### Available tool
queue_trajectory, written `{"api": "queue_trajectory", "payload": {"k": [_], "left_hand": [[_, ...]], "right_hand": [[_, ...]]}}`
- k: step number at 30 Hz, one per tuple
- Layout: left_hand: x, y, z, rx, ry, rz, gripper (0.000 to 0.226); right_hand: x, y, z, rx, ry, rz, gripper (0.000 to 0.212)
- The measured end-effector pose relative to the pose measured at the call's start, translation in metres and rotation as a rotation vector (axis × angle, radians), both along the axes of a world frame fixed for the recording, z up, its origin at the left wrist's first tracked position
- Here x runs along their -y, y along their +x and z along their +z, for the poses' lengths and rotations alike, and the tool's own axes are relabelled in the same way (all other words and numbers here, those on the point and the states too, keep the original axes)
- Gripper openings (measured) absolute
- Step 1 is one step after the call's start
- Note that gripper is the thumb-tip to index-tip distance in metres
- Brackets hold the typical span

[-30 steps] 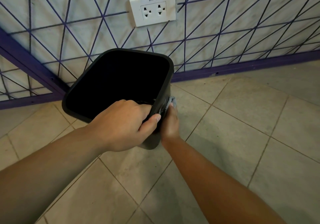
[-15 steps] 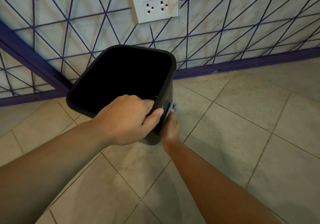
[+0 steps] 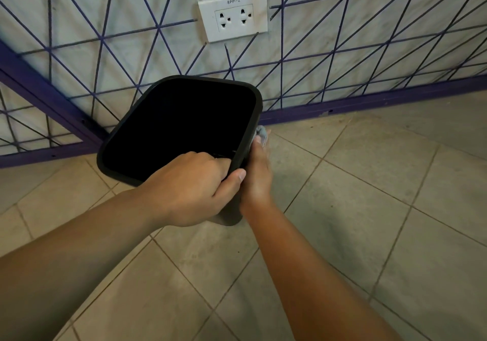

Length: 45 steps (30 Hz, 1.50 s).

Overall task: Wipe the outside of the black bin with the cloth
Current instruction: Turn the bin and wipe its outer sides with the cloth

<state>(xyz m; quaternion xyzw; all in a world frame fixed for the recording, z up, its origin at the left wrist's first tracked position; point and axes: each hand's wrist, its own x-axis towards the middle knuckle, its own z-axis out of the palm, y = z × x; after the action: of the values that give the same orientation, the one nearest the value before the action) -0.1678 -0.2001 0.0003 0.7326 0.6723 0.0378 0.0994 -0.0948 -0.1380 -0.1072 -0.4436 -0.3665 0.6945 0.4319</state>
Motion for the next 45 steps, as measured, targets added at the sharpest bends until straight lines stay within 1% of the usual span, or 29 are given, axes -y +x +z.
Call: {"api": "queue_trajectory", "payload": {"k": [2, 4, 5, 8, 10, 11, 13, 15, 17, 20, 21, 22, 24, 25, 26, 28, 30, 31, 32, 36, 39, 40, 42, 43, 45], "left_hand": [[0.001, 0.000, -0.001, 0.055, -0.001, 0.000, 0.041], [0.000, -0.001, -0.001, 0.097, -0.001, 0.001, 0.040], [0.000, -0.001, 0.000, 0.100, 0.004, 0.002, 0.043], [-0.002, -0.001, 0.000, 0.070, 0.025, 0.002, 0.044], [-0.002, 0.000, 0.000, 0.075, 0.022, 0.010, 0.047], [-0.002, -0.001, 0.000, 0.072, 0.014, 0.009, 0.051], [-0.001, -0.002, -0.001, 0.069, 0.005, 0.013, 0.053], [-0.001, -0.002, -0.001, 0.071, 0.020, 0.018, 0.052], [-0.003, -0.001, -0.002, 0.055, 0.037, 0.019, 0.051], [-0.005, 0.000, -0.002, 0.082, 0.032, 0.035, 0.051], [-0.005, 0.000, -0.002, 0.086, 0.031, 0.036, 0.053], [-0.004, -0.001, -0.002, 0.084, 0.029, 0.035, 0.054], [-0.002, -0.001, -0.001, 0.082, 0.022, 0.038, 0.052], [-0.002, 0.000, -0.001, 0.082, 0.021, 0.041, 0.048], [-0.001, 0.001, 0.000, 0.076, 0.024, 0.040, 0.045], [-0.002, 0.003, 0.001, 0.053, 0.034, 0.033, 0.042], [-0.003, 0.003, 0.001, 0.060, 0.032, 0.037, 0.042], [-0.003, 0.003, 0.001, 0.071, 0.029, 0.043, 0.042], [-0.003, 0.003, 0.000, 0.073, 0.029, 0.044, 0.043], [-0.002, 0.001, -0.002, 0.060, 0.048, 0.040, 0.055], [-0.002, 0.002, -0.001, 0.036, 0.047, 0.044, 0.045], [-0.002, 0.003, -0.001, 0.023, 0.052, 0.039, 0.043], [-0.002, 0.004, 0.000, 0.027, 0.051, 0.039, 0.041], [-0.002, 0.004, 0.000, 0.032, 0.054, 0.039, 0.042], [-0.002, 0.002, -0.001, 0.037, 0.057, 0.035, 0.046]], "right_hand": [[0.033, 0.007, 0.022, 0.017, 0.141, 0.017, 0.079], [0.045, 0.010, 0.018, 0.032, 0.223, -0.015, 0.084], [0.037, 0.009, 0.012, 0.062, 0.249, -0.022, 0.087], [-0.001, 0.001, 0.004, 0.103, 0.152, -0.022, 0.089], [0.003, 0.002, 0.008, 0.085, 0.127, -0.017, 0.097], [0.014, 0.002, 0.010, 0.069, 0.156, -0.009, 0.096], [0.042, 0.004, 0.017, 0.058, 0.208, 0.013, 0.087], [0.050, 0.003, 0.016, 0.087, 0.219, 0.002, 0.080], [0.031, 0.000, 0.010, 0.110, 0.194, -0.005, 0.088], [0.006, -0.002, 0.006, 0.083, 0.053, -0.017, 0.096], [0.011, -0.001, 0.009, 0.065, 0.059, -0.016, 0.094], [0.023, 0.001, 0.014, 0.060, 0.095, -0.014, 0.084], [0.049, 0.005, 0.026, 0.064, 0.154, 0.027, 0.059], [0.057, 0.006, 0.029, 0.070, 0.173, 0.024, 0.057], [0.056, 0.006, 0.027, 0.086, 0.185, -0.007, 0.063], [0.035, 0.002, 0.014, 0.121, 0.190, -0.035, 0.086], [0.010, -0.002, 0.004, 0.128, 0.081, -0.033, 0.102], [0.005, -0.002, 0.003, 0.111, 0.023, -0.031, 0.105], [0.008, -0.002, 0.006, 0.090, 0.008, -0.030, 0.104], [0.053, 0.004, 0.031, 0.037, 0.104, -0.010, 0.086], [0.038, 0.000, 0.021, 0.051, 0.084, -0.058, 0.073], [0.025, -0.003, 0.010, 0.060, 0.074, -0.053, 0.075], [0.006, -0.008, -0.008, 0.045, -0.009, -0.048, 0.094], [0.007, -0.009, -0.009, 0.031, -0.036, -0.054, 0.099], [0.025, -0.004, 0.010, 0.053, 0.005, -0.018, 0.099]]}}
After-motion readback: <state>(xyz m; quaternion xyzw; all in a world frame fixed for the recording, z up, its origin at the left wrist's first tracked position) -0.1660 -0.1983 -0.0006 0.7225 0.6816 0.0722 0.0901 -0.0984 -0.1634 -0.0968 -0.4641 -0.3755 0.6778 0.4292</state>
